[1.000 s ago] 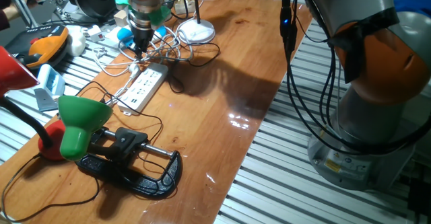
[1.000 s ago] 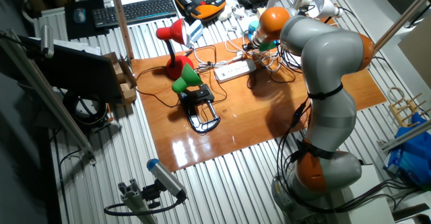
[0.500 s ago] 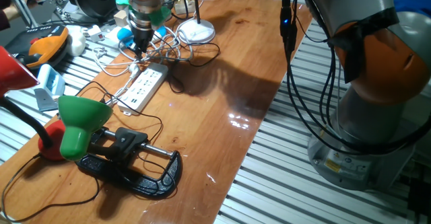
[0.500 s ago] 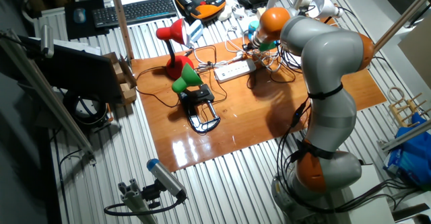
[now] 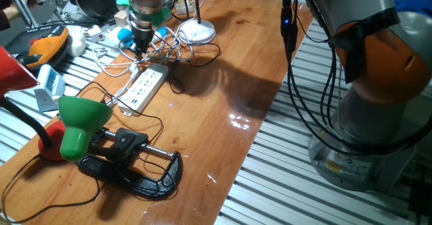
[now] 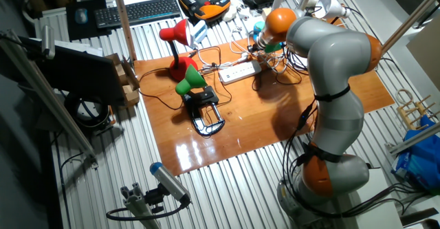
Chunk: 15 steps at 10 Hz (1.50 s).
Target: Plug in the power cord of the desk lamp, turn on the socket, and light up the desk lamp
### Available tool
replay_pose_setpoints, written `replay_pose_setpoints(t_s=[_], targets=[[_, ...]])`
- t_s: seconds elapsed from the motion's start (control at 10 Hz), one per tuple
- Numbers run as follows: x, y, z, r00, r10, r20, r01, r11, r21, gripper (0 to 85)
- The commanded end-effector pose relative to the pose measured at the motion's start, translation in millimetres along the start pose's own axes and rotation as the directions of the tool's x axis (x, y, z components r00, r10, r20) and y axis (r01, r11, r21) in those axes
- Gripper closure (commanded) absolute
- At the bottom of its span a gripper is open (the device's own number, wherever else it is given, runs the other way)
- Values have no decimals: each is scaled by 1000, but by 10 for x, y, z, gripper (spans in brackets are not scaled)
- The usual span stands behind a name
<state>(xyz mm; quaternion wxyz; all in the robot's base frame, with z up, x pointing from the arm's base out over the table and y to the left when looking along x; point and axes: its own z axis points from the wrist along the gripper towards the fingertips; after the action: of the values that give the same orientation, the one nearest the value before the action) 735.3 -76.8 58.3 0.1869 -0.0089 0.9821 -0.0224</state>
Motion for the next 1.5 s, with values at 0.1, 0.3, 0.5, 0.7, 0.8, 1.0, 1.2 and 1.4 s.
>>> replay_pose_setpoints(t_s=[0.1, 0.3, 0.5, 0.7, 0.8, 1.0, 1.2, 1.4], targets=[[6, -3, 16, 1000, -1, -2, 1, 1000, -2, 510], [5, -14, 36, 1000, -2, -2, 2, 1000, -2, 510], [-2, -28, 53, 1000, -3, 2, 3, 1000, -3, 510], [-16, -36, 54, 1000, -3, 2, 3, 1000, -4, 510], [-21, -36, 54, 1000, -2, 3, 2, 1000, -6, 510], [-45, -28, 51, 1000, -3, 3, 3, 1000, -4, 510], [-40, -19, 66, 1000, 1, 3, -1, 1000, -14, 510], [-29, -17, 74, 1000, 1, 3, -1, 1000, -17, 510]])
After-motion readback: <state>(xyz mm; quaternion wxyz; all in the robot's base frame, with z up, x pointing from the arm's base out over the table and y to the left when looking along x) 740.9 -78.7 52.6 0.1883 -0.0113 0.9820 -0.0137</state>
